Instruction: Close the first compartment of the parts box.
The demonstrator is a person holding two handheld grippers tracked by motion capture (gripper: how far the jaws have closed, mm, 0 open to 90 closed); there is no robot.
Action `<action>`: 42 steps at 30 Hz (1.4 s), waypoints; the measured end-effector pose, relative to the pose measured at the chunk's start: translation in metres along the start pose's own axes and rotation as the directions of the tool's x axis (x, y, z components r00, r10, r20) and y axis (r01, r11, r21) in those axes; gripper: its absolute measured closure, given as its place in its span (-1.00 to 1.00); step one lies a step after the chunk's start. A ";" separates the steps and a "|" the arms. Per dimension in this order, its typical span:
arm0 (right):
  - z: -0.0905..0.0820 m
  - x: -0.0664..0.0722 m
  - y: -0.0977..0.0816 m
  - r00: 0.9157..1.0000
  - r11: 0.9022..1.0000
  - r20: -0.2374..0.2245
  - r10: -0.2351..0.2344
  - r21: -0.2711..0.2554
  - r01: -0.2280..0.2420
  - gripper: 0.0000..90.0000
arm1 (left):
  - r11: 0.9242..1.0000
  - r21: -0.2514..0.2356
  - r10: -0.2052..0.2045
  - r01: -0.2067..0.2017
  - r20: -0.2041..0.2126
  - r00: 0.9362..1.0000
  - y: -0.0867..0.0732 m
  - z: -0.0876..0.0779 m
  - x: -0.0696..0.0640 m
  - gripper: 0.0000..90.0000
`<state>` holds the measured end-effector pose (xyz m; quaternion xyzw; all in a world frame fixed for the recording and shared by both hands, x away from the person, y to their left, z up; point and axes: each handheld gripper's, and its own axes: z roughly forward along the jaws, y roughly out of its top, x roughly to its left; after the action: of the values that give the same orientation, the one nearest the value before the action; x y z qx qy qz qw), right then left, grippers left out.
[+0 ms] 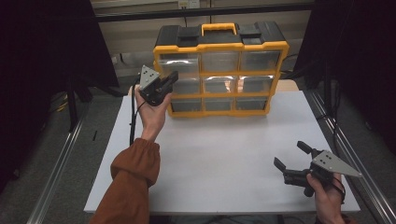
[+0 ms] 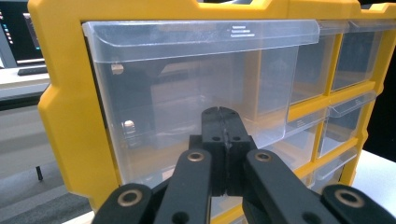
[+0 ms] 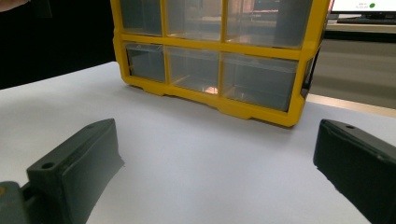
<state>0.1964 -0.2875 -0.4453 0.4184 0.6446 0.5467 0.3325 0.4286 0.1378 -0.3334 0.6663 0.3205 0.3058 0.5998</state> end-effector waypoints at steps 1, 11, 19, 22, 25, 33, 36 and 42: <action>0.000 0.000 0.000 1.000 1.000 -0.003 0.002 0.003 -0.002 -1.00 | 1.000 0.006 0.016 -0.016 0.001 1.000 -0.001 0.000 0.002 1.00; 0.000 0.000 0.000 1.000 1.000 0.003 0.006 0.001 -0.006 -1.00 | 1.000 0.014 -0.002 0.002 -0.011 1.000 -0.003 0.004 0.005 1.00; 0.000 0.000 0.000 1.000 1.000 -0.002 0.002 0.001 -0.002 -1.00 | 1.000 0.017 -0.006 0.006 -0.018 1.000 -0.006 0.007 0.007 1.00; 0.000 0.000 0.000 1.000 1.000 0.001 0.002 0.000 -0.002 -1.00 | 1.000 0.014 -0.006 0.006 -0.020 1.000 -0.006 0.008 0.007 1.00; 0.000 0.000 0.000 1.000 1.000 0.001 0.004 0.002 -0.004 -1.00 | 1.000 0.016 -0.005 0.005 -0.018 1.000 -0.007 0.008 0.008 1.00; 0.000 0.000 0.000 1.000 1.000 -0.001 0.000 -0.001 0.000 -1.00 | 1.000 0.027 -0.007 0.008 -0.041 0.999 -0.008 0.010 0.015 1.00; 0.000 0.000 0.000 1.000 1.000 -0.003 0.002 0.002 -0.002 -1.00 | 1.000 0.028 -0.012 0.013 -0.045 0.999 -0.008 0.011 0.017 1.00; 0.000 0.000 0.000 1.000 1.000 -0.005 -0.001 0.004 0.001 -1.00 | 1.000 0.027 -0.009 0.010 -0.051 0.999 -0.007 0.014 0.017 1.00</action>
<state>0.1965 -0.2874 -0.4454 0.4174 0.6468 0.5461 0.3304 0.4493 0.1434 -0.3408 0.6650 0.3430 0.3153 0.5837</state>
